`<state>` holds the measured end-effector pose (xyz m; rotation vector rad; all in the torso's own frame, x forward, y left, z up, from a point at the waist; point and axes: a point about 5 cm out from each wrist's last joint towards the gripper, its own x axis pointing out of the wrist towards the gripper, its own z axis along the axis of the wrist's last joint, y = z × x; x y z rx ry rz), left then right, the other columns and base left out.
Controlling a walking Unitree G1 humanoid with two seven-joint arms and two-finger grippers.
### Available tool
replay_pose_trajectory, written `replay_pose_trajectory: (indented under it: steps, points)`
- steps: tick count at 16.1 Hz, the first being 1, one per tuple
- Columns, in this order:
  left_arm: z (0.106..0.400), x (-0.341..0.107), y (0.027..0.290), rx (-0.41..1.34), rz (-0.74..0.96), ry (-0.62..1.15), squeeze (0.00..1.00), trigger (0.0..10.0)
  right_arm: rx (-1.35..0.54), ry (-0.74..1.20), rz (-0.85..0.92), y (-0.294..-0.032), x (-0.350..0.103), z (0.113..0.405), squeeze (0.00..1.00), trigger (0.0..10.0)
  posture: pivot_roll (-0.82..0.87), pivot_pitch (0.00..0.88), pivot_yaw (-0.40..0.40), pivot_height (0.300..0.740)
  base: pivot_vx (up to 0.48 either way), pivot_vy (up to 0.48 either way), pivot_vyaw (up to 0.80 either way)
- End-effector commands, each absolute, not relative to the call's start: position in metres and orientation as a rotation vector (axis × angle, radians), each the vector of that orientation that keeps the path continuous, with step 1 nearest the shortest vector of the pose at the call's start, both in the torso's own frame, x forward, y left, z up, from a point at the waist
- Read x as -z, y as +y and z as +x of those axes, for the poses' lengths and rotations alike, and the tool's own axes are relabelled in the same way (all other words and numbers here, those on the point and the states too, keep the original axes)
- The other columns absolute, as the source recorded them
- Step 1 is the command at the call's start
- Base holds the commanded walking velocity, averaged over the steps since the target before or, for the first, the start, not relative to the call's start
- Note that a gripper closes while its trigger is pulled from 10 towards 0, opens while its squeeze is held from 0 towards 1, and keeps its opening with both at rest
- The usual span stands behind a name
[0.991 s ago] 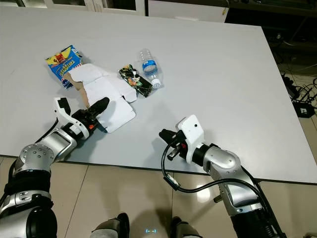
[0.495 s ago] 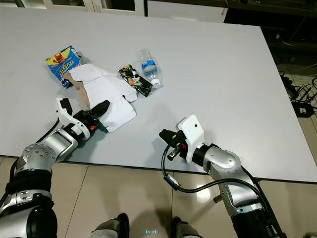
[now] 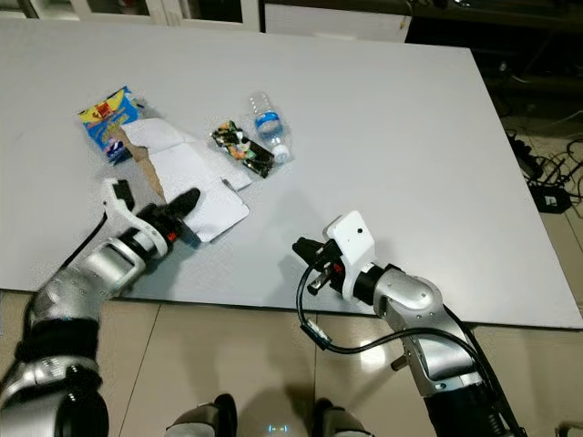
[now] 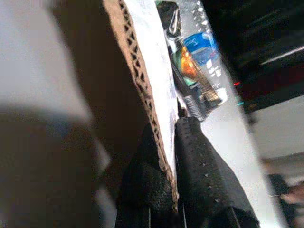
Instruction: Picking trash to rubbish bin
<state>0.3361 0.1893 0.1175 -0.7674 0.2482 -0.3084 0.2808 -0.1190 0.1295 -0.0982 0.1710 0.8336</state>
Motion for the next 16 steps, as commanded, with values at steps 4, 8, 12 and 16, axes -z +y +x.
replay_pose_trajectory:
  steps: [4, 8, 12, 16]
  points:
    - [0.301, -0.072, 0.188, 0.117, -0.613, 0.335, 0.00, 0.0, -0.837, 0.159, -0.103, -0.118, -0.132, 0.285, 0.00, 10.0, -0.11, 0.199, -0.061, 0.740, 0.000, 0.000, 0.00]
    - [0.296, -0.097, 0.188, 0.046, -0.420, 0.154, 0.00, 0.0, -0.843, 0.150, -0.102, -0.115, -0.132, 0.289, 0.00, 10.0, -0.09, 0.184, -0.063, 0.740, 0.000, 0.000, 0.00]
    - [0.293, -0.126, 0.186, -0.029, -0.240, -0.023, 0.00, 0.0, -0.845, 0.137, -0.099, -0.110, -0.133, 0.295, 0.00, 10.0, -0.08, 0.161, -0.064, 0.740, 0.000, 0.000, 0.00]
    - [0.288, -0.138, 0.183, -0.069, -0.183, -0.101, 0.00, 0.0, -0.844, 0.123, -0.098, -0.107, -0.134, 0.300, 0.00, 10.0, -0.06, 0.142, -0.064, 0.740, 0.000, 0.000, 0.00]
